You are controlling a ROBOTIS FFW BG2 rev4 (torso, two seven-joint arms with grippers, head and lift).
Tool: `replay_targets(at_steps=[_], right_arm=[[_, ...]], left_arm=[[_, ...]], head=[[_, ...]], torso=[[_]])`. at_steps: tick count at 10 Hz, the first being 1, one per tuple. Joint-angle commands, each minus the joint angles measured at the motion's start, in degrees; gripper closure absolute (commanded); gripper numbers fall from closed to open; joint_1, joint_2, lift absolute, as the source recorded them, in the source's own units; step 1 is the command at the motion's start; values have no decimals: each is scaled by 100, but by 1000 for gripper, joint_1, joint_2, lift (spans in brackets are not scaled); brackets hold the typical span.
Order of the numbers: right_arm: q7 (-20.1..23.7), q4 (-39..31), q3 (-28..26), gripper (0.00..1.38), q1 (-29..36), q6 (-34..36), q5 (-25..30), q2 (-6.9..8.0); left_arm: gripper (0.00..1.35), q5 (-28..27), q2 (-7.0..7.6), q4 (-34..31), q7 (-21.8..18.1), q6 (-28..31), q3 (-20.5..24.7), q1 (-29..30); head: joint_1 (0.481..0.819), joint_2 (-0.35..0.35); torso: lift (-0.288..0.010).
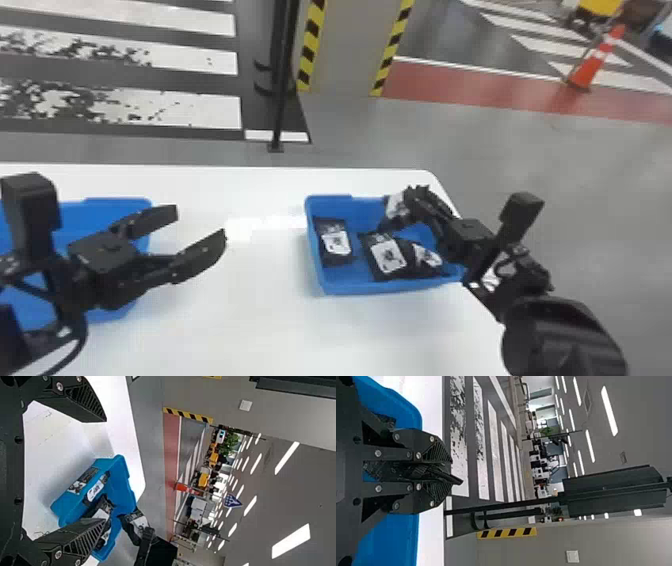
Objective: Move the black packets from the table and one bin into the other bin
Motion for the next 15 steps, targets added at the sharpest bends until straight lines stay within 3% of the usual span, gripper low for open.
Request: replay_targets(at_steps=[1,2,3,5,6,7,9,11,13,15], right_arm=[[32,-25,20,515,97,-144,-132,0],[68,-531,20,145,364,-172,-167,26],[-12,-1262,9,62,772,-383,-98,141],[-521,-2373,-26,144,1686,-847,-18,466],[-548,-2500,-14,150,1925,-861,5,518],[-565,-2668,-3,150,2234,-861,16,571],[-592,-2907,-3,150,2839,-890,-7,642],[-583,-3006,-3,150,3289,-1030,-132,650],[-583,-3287,-14,150,3613,-1030,-98,659],[-600,-3386,-83,150,3669,-1016,96,765]], left_arm=[[148,-11,-7,0,40,-140,13,41],[148,35,-25,-28,216,-548,36,196],[148,240,-86,-71,559,-1069,127,491],[148,275,-262,-155,1464,-2348,356,1264],[151,-91,-394,-155,1745,-2855,596,1560],[148,-639,-508,-141,1860,-3108,950,1742],[148,-1176,-570,-141,2000,-3515,1259,2080],[151,-1131,-728,-155,2018,-4036,1533,2403],[151,-1119,-787,-535,2053,-4303,1624,2783],[151,-1142,-787,-830,2422,-4570,1704,3205]], head=[[695,-313],[695,-310],[695,-297],[695,-257],[695,-224],[695,-182],[695,-99],[695,-61],[695,-30],[695,-4]], torso=[[-110],[-110],[-110],[-110],[-110],[-110],[-110],[-110],[-110],[-110]])
